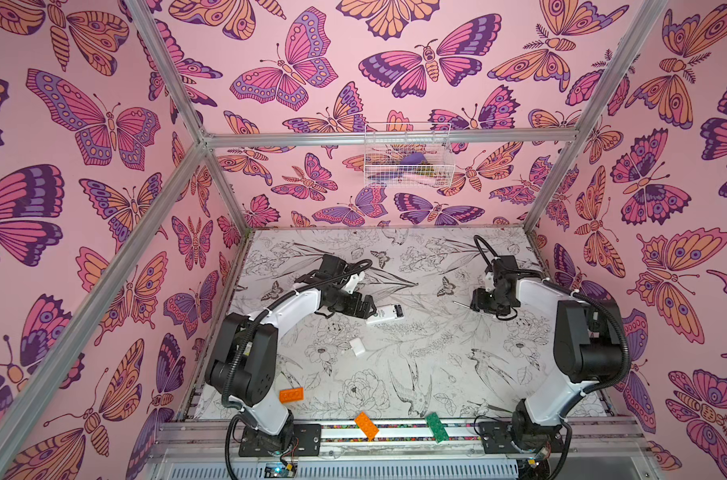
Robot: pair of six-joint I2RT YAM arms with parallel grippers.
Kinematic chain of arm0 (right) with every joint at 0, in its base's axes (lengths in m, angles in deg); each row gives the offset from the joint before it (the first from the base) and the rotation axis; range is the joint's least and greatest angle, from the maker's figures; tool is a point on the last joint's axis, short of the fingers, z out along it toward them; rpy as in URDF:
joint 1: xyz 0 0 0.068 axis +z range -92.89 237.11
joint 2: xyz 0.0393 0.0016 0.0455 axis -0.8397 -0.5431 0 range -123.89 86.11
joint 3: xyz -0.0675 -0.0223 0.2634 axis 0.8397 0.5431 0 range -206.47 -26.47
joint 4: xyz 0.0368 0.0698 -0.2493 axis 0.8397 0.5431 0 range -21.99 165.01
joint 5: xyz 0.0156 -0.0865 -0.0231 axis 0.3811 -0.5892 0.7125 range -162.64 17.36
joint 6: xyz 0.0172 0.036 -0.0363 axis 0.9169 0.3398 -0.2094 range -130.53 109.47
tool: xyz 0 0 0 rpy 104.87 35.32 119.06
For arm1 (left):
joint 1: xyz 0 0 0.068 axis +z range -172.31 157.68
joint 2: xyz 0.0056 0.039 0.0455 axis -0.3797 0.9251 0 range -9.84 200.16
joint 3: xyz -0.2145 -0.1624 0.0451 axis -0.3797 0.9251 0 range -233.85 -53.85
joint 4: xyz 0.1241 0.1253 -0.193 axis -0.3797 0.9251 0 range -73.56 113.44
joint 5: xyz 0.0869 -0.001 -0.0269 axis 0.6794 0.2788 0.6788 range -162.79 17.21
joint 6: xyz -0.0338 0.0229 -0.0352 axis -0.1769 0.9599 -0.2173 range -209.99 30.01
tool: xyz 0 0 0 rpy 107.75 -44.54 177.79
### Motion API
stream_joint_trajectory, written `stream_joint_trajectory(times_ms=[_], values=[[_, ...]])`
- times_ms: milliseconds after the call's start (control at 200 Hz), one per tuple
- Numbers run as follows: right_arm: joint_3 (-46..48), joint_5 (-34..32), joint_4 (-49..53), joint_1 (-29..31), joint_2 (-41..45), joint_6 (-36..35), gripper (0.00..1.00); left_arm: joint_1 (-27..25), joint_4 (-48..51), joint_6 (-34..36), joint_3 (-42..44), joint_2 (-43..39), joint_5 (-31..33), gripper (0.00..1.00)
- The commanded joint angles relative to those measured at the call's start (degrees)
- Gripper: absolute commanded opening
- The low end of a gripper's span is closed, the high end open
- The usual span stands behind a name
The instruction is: Unload the batteries from the remote control
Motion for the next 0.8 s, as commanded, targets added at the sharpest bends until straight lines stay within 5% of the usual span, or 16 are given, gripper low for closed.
stream_joint_trajectory(times_ms=[0,436,796], values=[[1.43,0.88,3.14,-0.20,2.00,-1.57,0.59,-0.20,-0.37,0.51,0.37,-1.35,-0.45,1.00],[1.76,-5.51,6.95,3.02,0.70,-6.52,0.47,-0.08,-0.28,-0.01,0.38,-2.38,-1.11,1.00],[0.19,-5.45,8.26,9.22,-1.78,-11.43,0.20,1.89,0.74,1.40,-0.05,-5.21,-1.21,1.00]])
